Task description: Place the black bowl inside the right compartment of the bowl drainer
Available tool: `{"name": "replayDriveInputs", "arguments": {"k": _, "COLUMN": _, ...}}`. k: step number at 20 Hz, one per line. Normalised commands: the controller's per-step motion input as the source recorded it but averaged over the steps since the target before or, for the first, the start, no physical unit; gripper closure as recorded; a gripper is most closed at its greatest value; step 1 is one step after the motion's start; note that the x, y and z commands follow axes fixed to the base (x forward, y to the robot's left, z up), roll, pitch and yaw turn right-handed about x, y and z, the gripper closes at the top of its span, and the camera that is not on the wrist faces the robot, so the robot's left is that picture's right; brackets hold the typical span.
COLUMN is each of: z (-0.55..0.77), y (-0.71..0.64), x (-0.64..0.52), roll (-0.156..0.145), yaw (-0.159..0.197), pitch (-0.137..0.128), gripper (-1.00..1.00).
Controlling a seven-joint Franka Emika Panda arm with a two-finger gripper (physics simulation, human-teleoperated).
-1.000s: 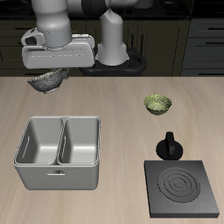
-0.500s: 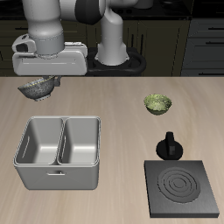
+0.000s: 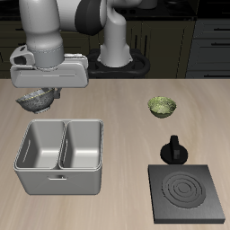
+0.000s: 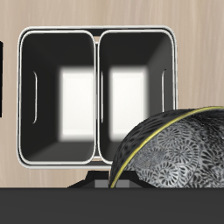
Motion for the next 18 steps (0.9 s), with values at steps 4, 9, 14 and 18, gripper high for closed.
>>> {"name": "replayDriveInputs", "arguments": {"k": 4, "z": -0.36, "y": 0.11, "x": 0.17, "roll": 0.022, "yaw": 0.012, "pitch": 0.044, "gripper": 1.00}}
{"name": "replayDriveInputs", "arguments": {"k": 9, "z": -0.33, "y": 0.09, "x": 0.07, "roll": 0.019, "yaw": -0.005, "pitch": 0.039, "gripper": 1.00}}
{"name": "replayDriveInputs", "arguments": {"k": 14, "z": -0.24, "y": 0.03, "x": 0.03, "roll": -0.003, "yaw": -0.001, "pitch": 0.029, "gripper": 1.00}}
{"name": "replayDriveInputs", "arguments": {"k": 18, "z": -0.10, "y": -0.02, "x": -0.02, "roll": -0.003, "yaw": -0.011, "pitch": 0.010, "gripper": 1.00}}
